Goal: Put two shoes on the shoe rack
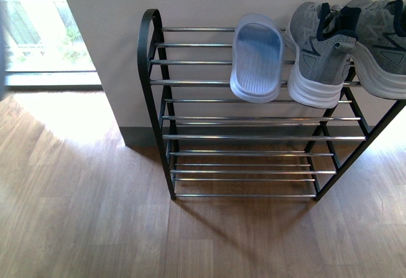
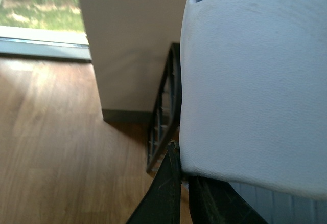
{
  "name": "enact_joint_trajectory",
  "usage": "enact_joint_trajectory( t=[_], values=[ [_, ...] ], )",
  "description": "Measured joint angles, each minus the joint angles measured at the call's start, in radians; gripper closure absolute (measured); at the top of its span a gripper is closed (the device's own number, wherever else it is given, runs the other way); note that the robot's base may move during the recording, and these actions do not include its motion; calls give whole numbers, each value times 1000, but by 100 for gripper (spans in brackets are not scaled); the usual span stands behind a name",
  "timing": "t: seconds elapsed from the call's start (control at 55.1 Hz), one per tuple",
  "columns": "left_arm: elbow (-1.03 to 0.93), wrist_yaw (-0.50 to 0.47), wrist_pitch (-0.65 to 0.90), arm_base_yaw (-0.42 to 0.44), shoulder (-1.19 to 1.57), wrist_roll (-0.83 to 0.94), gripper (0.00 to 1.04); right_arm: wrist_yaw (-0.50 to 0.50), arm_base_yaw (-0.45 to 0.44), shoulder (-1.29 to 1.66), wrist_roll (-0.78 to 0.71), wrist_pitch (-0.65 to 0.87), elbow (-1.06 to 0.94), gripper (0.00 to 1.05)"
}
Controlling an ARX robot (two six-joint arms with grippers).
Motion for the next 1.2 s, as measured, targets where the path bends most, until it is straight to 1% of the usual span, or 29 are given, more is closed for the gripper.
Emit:
enact_joint_trajectory(
  t=[0.073,0.218,0.363,0.454,0.653,0.762,1.016,1.089,1.179,1.197],
  values=[
    [76,-14,0,-29,143,-8,103,1,0,0,0,0,0,9],
    [301,-43,-24,-78,443,-7,103,0,0,0,0,0,0,9],
    [453,-64,-61,-87,586,23,103,0,0,0,0,0,0,9],
    [631,-94,-116,-90,745,59,103,0,0,0,0,0,0,9],
    [866,-140,-191,-89,951,102,103,0,0,0,0,0,0,9],
    [1047,-168,-276,-89,1108,130,103,0,0,0,0,0,0,9],
    [1196,-218,-349,-88,1238,190,103,0,0,0,0,0,0,9],
    [1218,-229,-350,-89,1252,208,94,0,0,0,0,0,0,9],
    [1221,-188,-354,-89,1248,208,81,0,0,0,0,0,0,9],
    [1215,-176,-349,-89,1241,208,76,0,0,0,0,0,0,9]
  ],
)
